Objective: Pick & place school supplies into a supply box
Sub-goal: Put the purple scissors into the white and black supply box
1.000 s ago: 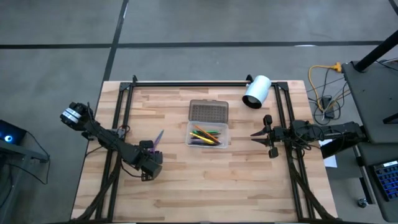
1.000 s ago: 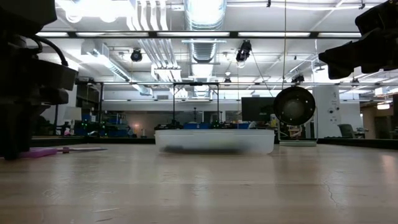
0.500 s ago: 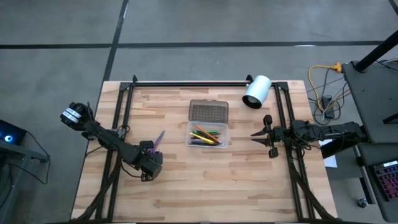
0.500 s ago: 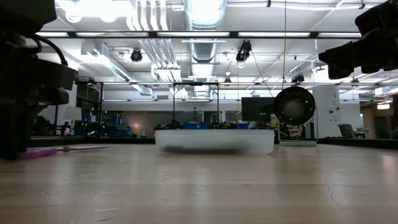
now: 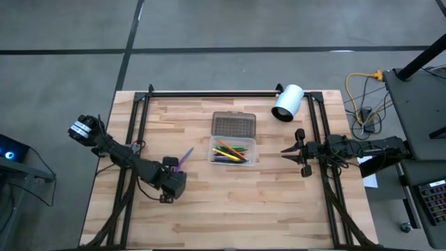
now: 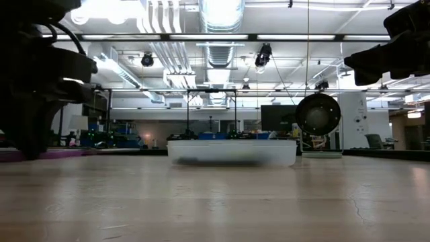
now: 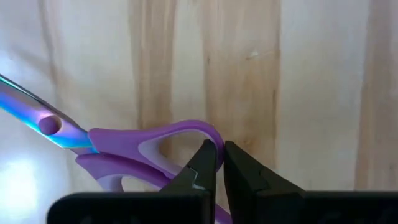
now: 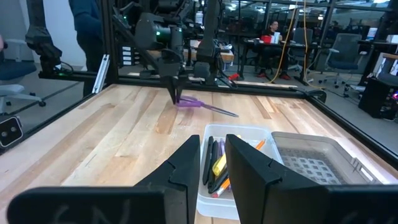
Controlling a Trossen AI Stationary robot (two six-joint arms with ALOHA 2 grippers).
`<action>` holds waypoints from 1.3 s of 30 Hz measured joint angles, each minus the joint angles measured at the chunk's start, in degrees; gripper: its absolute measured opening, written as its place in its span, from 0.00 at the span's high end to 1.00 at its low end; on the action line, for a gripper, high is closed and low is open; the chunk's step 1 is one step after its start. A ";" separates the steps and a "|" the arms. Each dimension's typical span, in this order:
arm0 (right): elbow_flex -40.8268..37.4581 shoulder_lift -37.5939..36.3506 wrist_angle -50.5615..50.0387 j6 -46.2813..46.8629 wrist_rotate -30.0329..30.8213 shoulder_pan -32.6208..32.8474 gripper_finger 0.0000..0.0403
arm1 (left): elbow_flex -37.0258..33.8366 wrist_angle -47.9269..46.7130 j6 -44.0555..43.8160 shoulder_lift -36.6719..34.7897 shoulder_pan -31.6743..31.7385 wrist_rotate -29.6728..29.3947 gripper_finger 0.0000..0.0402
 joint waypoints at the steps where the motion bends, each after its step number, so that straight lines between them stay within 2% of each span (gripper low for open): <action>1: -0.02 -0.01 0.00 0.00 0.00 0.00 0.83 | 0.20 -0.54 0.58 0.00 0.27 -0.39 1.00; 22: -0.01 0.00 0.00 0.00 0.00 -0.01 0.83 | 6.46 -3.49 23.24 -0.11 5.89 -1.05 1.00; 30: -0.01 0.00 0.00 0.00 0.00 -0.01 0.83 | 6.75 -3.41 39.06 -0.11 7.44 -0.91 1.00; 34: -0.02 -0.01 0.00 0.00 0.00 0.00 0.83 | 6.75 -3.10 47.24 -0.11 8.38 1.66 1.00; 39: 0.00 0.00 0.00 0.00 0.00 0.00 0.83 | 6.75 -1.87 53.10 -0.11 10.33 1.96 1.00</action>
